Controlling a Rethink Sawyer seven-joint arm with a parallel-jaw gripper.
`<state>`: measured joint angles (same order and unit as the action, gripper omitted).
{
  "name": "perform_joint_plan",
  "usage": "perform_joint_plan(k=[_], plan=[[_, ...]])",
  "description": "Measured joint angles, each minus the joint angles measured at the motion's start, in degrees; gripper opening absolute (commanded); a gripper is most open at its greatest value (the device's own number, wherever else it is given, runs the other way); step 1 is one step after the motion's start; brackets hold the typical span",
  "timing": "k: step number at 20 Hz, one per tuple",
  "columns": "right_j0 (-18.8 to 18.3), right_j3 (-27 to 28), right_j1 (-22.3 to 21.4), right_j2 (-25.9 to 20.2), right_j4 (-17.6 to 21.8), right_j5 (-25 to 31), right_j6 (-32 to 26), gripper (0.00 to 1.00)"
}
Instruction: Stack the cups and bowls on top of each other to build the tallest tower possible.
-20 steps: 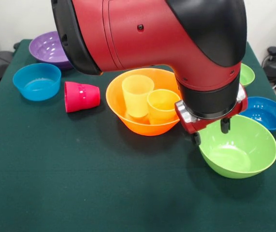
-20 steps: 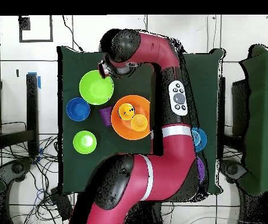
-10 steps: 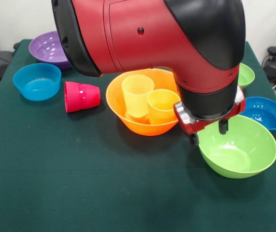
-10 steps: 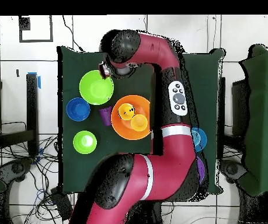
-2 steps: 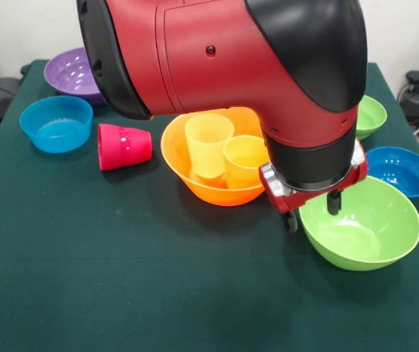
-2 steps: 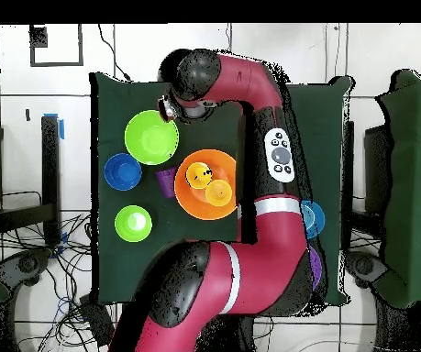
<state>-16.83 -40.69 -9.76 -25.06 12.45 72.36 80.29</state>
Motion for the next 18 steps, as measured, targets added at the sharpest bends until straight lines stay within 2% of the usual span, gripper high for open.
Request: perform_joint_plan(k=[6, 18], plan=[[0.01, 0.00, 1.24, 0.27, 0.26, -2.52, 0.00, 1.00], [0.11, 0.00, 3.25, 0.29, 0.50, -2.75, 0.00, 1.00]])
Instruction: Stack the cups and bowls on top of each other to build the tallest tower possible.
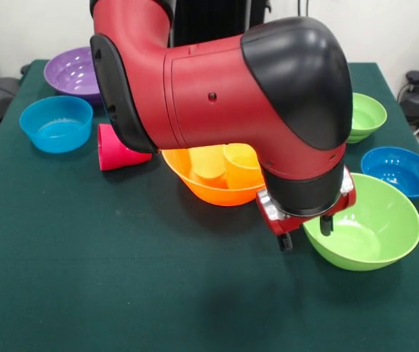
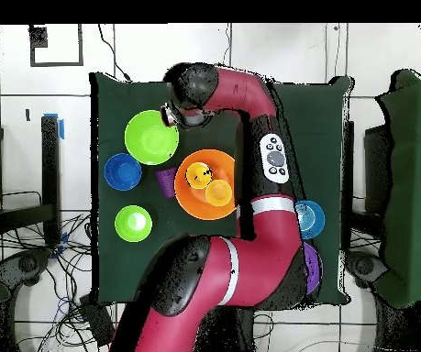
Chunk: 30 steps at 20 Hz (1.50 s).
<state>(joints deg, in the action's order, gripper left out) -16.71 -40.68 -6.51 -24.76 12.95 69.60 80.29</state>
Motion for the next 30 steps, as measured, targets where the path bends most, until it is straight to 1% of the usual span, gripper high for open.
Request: perform_joint_plan(k=[14, 15, 30], plan=[[0.01, 0.00, 0.51, 0.00, -0.01, 0.00, 0.00, 1.00], [0.01, 0.00, 0.51, 0.00, -0.01, 0.00, 0.00, 0.00], [0.03, 0.01, 0.54, 0.00, -0.02, 0.01, 0.00, 0.00]])
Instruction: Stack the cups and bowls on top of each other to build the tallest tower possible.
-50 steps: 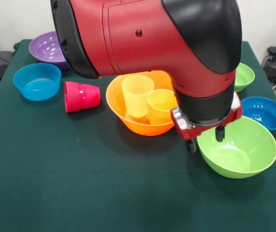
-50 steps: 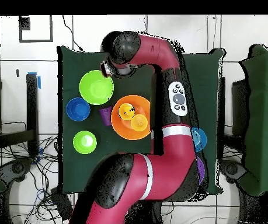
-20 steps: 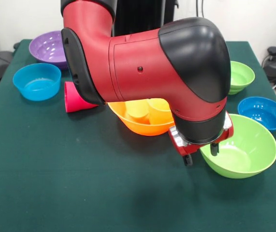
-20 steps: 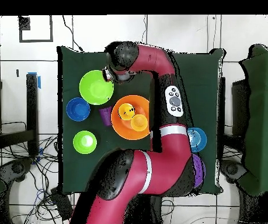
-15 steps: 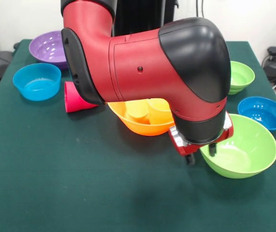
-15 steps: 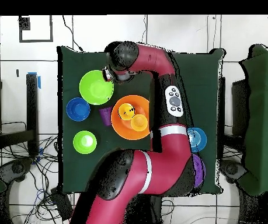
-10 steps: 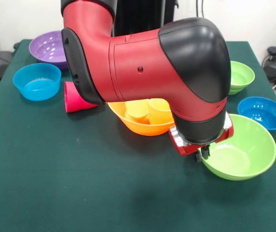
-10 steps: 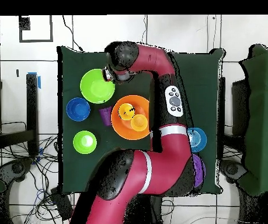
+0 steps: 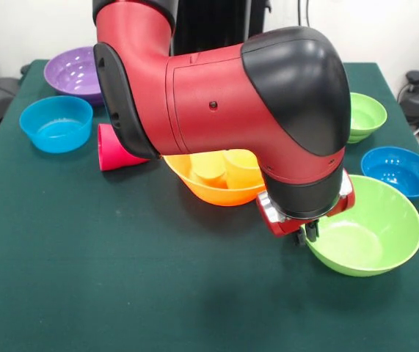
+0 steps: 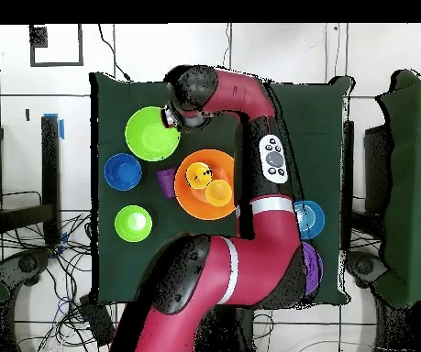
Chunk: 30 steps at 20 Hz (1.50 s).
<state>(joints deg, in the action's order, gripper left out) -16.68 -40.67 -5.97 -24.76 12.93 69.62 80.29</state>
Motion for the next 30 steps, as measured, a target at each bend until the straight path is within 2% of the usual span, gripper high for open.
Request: perform_joint_plan(k=[14, 30], plan=[[0.01, -0.01, -0.81, 0.00, 0.02, 0.00, 0.00, 0.00], [-0.08, -0.46, -7.71, 0.01, -0.89, 1.70, 0.00, 0.00]])
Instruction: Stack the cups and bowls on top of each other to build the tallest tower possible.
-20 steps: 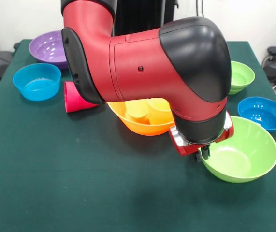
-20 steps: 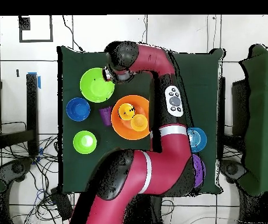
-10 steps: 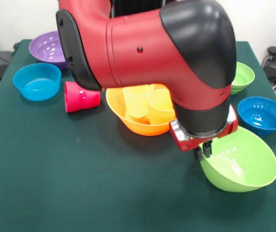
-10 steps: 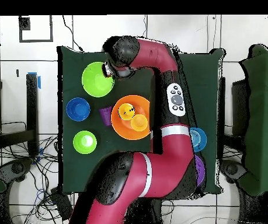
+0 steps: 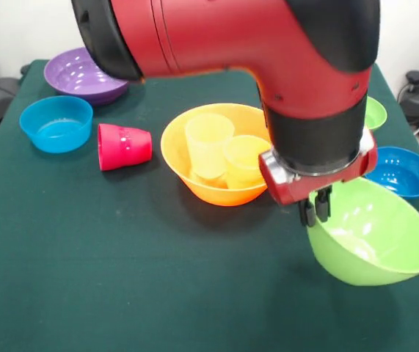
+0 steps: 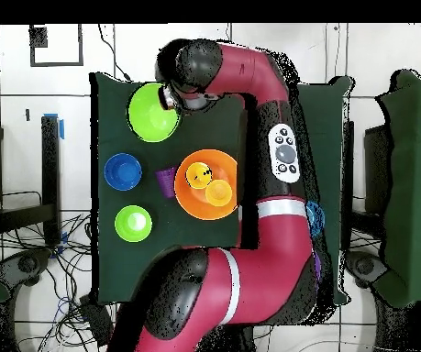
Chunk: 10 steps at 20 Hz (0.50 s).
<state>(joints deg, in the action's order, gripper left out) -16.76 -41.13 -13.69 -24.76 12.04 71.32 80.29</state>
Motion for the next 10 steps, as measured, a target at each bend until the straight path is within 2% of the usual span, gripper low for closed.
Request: perform_joint_plan(k=[10], plan=[[-0.28, -1.04, -3.15, -0.01, -1.64, 0.22, 0.00, 0.00]])
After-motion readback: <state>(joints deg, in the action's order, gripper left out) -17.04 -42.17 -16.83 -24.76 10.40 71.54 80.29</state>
